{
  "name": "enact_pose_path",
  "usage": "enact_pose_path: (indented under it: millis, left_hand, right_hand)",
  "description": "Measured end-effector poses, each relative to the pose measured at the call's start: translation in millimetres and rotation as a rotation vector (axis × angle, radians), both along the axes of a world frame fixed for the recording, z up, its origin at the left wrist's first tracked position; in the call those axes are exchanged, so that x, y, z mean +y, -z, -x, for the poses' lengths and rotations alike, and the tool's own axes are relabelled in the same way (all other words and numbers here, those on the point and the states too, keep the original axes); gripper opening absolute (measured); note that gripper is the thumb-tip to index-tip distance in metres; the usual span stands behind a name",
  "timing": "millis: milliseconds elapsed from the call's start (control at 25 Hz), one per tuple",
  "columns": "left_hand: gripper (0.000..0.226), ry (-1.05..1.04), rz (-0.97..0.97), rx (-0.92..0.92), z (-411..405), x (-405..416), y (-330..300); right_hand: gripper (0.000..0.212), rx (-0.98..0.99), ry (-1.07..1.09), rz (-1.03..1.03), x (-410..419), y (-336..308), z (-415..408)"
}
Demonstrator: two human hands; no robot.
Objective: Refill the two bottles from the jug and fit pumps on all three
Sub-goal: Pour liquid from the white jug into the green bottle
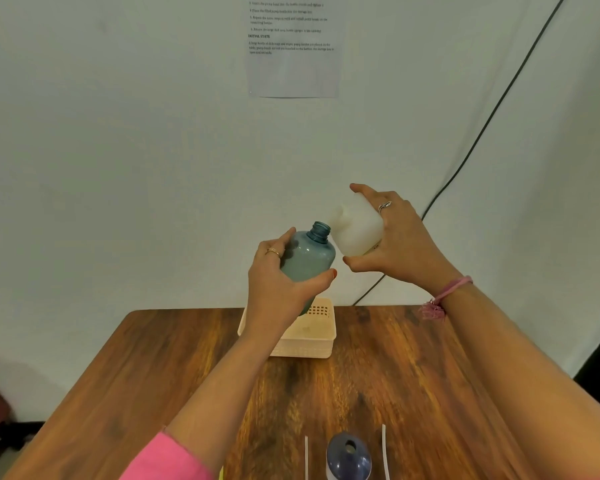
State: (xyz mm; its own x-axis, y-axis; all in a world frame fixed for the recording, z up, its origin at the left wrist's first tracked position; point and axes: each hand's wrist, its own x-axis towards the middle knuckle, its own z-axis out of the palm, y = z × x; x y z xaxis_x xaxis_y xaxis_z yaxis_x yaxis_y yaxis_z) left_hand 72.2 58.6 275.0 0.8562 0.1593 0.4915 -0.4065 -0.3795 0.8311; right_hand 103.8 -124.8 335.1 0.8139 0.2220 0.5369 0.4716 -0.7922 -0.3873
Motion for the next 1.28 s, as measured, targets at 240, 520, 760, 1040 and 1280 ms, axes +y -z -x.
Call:
enact_pose_path:
  millis: [240, 520, 760, 1040, 1280]
  left_hand:
    - [0.085, -0.002, 0.064, -0.051, 2, 2, -7]
    - [0.085, -0.001, 0.062, -0.085, 4, 5, -7]
    - [0.086, 0.006, 0.078, -0.082, 5, 8, -8]
    - [0.085, 0.005, 0.096, -0.077, 6, 11, -7]
    - [0.084, 0.004, 0.095, -0.081, 6, 15, -6]
  right_hand:
    - [0.107, -0.04, 0.026, 0.105, 5, -11, 1]
    - [0.107, -0.082, 0.054, 0.149, 10, -17, 3]
    - [0.107, -0.152, 0.092, 0.239, 15, -22, 5]
    - [0.107, -0.212, 0.113, 0.299, 20, -26, 5]
    - [0.107, -0.24, 0.117, 0.321, 22, -26, 1]
